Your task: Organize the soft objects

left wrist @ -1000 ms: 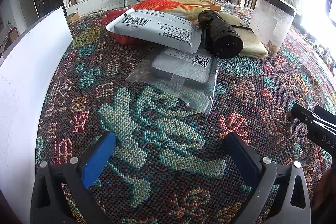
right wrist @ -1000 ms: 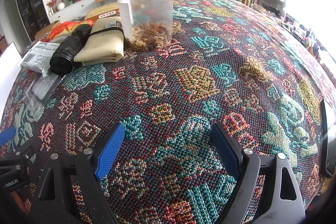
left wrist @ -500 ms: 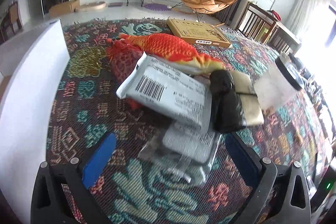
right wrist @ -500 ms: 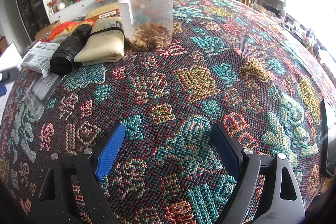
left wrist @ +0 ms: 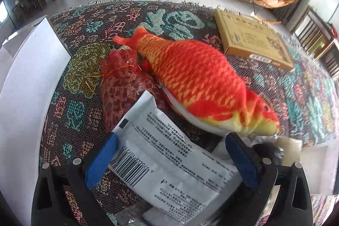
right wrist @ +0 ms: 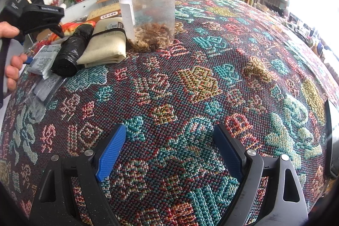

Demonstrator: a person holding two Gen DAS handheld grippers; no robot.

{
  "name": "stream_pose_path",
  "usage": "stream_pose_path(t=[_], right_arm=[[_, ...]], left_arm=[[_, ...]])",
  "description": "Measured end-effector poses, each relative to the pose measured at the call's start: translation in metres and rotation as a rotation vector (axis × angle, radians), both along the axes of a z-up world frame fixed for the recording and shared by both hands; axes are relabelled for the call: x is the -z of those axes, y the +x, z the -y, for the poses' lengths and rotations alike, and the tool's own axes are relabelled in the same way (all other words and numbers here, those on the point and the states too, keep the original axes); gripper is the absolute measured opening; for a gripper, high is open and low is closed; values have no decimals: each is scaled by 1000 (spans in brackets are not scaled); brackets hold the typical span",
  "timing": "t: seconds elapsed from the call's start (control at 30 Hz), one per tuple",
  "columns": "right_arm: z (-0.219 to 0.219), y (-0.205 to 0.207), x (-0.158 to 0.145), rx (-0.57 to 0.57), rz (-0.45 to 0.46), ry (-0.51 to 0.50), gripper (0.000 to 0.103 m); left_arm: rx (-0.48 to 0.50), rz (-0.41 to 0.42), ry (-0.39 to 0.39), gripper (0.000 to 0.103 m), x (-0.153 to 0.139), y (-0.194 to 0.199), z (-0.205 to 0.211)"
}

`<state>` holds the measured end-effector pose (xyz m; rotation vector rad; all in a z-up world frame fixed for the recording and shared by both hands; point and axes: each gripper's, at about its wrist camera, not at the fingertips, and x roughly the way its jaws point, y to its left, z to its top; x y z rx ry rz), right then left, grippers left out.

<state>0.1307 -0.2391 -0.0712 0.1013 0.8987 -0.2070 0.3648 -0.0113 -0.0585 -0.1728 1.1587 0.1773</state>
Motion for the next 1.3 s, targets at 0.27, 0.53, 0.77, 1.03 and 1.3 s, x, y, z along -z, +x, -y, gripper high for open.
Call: stream_pose_path(t=[0.27,0.53,0.77,1.03,1.3], right_arm=[[0,0,0,0,0,0,87],[-1,0,0,0,-1,0,87],[2,0,1,-2,2,4,87],[2,0,1,-2,1,4,87],[2,0,1,-2,1,4,87]], left_arm=[[265,-18,8,79,4,-64,-30],[512,-11,83,91,19,-183,-28],[400,62,47,102,28,-192,-37],[357,216,34,103,30,-209,-53],[349,222,36,103,30,-209,-57]])
